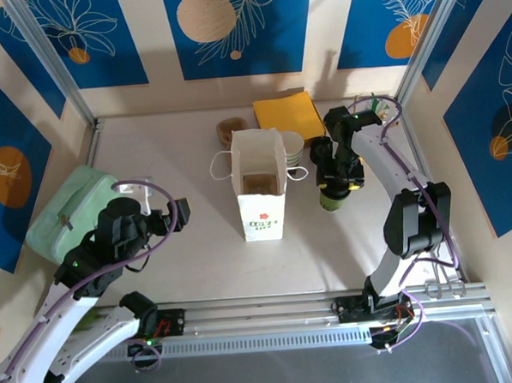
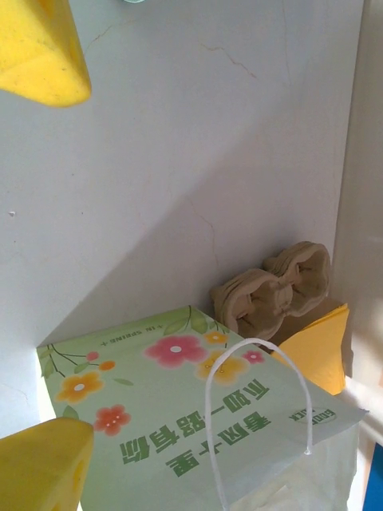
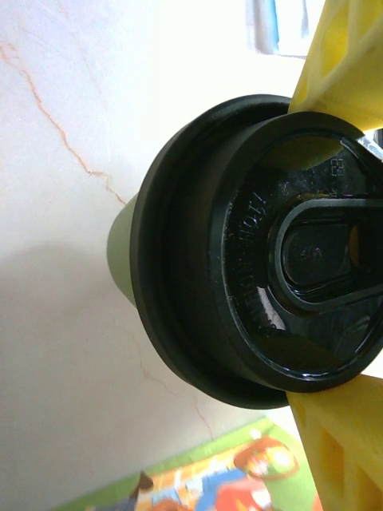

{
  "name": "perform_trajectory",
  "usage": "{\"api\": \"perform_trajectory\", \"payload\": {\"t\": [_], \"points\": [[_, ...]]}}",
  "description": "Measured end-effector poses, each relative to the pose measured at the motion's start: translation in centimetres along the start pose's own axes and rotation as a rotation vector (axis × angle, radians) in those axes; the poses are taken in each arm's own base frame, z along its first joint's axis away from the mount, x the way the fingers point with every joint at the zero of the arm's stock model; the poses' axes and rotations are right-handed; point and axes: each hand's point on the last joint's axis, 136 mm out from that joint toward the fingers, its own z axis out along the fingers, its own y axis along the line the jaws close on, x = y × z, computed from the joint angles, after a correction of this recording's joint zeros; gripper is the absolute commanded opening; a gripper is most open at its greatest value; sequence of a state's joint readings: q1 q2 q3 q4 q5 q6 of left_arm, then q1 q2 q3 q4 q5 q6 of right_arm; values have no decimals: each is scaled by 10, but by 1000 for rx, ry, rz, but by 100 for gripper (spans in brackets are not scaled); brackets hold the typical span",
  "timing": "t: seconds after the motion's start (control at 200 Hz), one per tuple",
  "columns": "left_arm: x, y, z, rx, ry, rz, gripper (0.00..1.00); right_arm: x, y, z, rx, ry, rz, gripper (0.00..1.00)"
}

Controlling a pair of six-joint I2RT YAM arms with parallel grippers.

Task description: Pack the takeout coffee

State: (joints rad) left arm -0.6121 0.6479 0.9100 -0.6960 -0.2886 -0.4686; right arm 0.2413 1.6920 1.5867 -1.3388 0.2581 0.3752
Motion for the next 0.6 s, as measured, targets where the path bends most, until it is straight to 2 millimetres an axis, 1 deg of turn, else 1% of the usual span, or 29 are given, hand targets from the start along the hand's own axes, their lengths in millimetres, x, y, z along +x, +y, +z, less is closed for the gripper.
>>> {"api": "perform_trajectory", "payload": {"t": [0.085,0.16,0.3,0.41,0.6], "points": [[1,-1,0,8,5,-3,100,1,8,-25,-11,-41,-23,71],[3,-3,1,16,13,-4,99,5,15,-51,-26,-83,-37,70],[6,-5,4,24,28,-2,100,12,22,-91,-38,-158,-59,69],[7,-8,4,40,34,-14,99,19,25,-113,-37,-206,-74,69],[9,-12,7,63,43,-27,100,22,33,-143,-49,-297,-84,68]]}}
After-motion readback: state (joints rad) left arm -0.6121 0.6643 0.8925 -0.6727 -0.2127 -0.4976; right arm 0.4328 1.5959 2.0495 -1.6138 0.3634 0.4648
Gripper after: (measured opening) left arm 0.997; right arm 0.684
